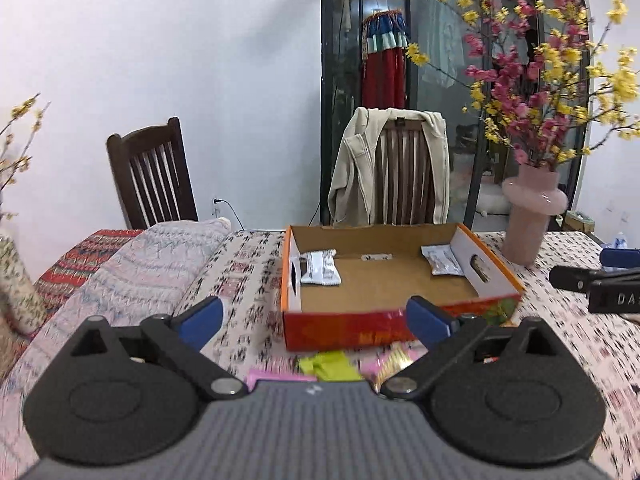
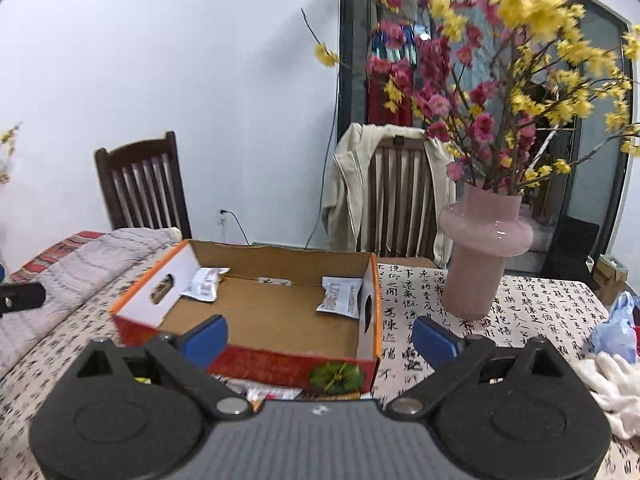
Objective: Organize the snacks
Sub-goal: 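Withdraw both grippers from the box back toward the snack pile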
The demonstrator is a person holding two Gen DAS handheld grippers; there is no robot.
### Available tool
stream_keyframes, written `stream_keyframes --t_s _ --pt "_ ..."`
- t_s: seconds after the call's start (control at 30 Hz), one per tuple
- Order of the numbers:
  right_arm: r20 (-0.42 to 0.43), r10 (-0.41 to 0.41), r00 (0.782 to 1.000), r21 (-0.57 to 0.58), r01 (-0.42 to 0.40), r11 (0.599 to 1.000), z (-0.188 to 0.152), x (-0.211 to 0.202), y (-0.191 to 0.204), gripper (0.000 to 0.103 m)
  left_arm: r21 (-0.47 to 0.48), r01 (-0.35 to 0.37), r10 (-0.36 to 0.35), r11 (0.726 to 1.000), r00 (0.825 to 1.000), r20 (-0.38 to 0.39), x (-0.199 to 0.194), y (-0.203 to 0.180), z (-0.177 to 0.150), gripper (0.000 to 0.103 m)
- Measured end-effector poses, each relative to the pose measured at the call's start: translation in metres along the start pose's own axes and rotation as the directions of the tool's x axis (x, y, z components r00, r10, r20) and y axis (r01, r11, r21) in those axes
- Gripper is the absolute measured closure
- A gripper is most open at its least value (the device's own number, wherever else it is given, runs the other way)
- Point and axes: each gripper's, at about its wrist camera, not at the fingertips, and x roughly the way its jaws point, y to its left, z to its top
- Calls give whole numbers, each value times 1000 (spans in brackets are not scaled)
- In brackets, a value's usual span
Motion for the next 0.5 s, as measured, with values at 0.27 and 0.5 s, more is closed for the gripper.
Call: stream_keyframes --t_s 0.27,0.5 --pt "75 52 996 -11 -51 999 -54 -76 14 0 -3 3 -3 1000 999 44 -69 1 -73 0" --pt "113 93 989 15 -96 995 -117 -133 29 0 -12 -11 12 1000 996 86 -122 0 -131 0"
